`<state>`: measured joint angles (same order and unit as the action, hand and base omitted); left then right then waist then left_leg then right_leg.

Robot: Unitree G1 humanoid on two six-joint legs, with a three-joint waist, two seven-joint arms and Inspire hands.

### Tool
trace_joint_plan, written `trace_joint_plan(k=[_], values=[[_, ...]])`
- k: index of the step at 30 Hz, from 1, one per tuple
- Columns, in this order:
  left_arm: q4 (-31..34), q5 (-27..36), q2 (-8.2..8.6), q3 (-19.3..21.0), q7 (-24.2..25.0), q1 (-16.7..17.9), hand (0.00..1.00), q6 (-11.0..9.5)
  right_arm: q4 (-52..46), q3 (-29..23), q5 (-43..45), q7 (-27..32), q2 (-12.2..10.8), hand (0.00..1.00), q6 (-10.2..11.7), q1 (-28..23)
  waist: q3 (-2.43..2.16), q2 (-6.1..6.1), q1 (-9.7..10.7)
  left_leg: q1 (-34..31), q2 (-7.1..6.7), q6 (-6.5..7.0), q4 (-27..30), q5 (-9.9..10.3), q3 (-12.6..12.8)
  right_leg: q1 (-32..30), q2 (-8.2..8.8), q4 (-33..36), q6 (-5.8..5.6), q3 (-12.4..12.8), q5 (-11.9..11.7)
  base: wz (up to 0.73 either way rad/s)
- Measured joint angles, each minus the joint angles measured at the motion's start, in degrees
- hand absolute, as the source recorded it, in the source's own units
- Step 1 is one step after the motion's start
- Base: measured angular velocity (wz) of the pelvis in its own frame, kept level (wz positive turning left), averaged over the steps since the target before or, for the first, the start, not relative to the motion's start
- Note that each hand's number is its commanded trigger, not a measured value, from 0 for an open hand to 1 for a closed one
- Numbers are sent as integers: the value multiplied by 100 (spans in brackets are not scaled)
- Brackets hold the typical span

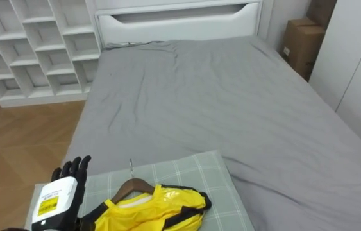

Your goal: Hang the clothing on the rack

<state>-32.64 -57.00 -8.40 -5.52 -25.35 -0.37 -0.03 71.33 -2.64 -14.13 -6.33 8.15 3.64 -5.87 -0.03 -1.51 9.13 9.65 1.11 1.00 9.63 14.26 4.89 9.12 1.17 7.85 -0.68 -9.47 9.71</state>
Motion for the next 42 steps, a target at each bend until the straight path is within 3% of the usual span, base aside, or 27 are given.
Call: trace_joint_plan(k=[6,14,21,31,33,36,42], values=[[-475,66,0,77,1,-189,0,-4,-11,9,-149,3,5,0,-2,-71,14,57,2,-31,10,0,-10,0,3,-36,-17,-7,5,25,-3,-1],[-952,145,-6,117,6,-396,0,2,34,58,-448,-12,45,0,-2,-107,-6,124,4,-166,20,-2,0,-2,56,-253,-21,98,22,98,-14,-4],[-1646,748,-134,157,154,-923,0,-11,33,137,-362,-8,57,0,0,-84,-15,154,-2,-477,31,1,53,-4,125,-597,-29,92,21,189,-85,-8],[-2235,928,-616,193,107,-1807,0,-79,205,302,-120,65,278,0,-4,170,45,95,0,-970,37,30,120,-26,166,-1132,-21,179,26,185,-136,-4],[-2324,929,-615,176,98,-1910,0,-86,267,381,-131,76,278,0,-6,279,65,93,12,-1039,33,34,120,-40,155,-1200,-8,197,26,160,-136,2],[-2662,1034,-615,175,92,-2134,0,-185,458,418,-113,77,271,0,1,613,136,86,16,-1123,30,37,123,-43,135,-1278,-2,198,25,160,-137,0],[-2992,1068,-616,165,13,-2486,0,-301,471,608,-95,198,258,0,14,1098,144,96,16,-1390,21,48,126,-137,106,-1538,39,226,26,149,-137,2]])
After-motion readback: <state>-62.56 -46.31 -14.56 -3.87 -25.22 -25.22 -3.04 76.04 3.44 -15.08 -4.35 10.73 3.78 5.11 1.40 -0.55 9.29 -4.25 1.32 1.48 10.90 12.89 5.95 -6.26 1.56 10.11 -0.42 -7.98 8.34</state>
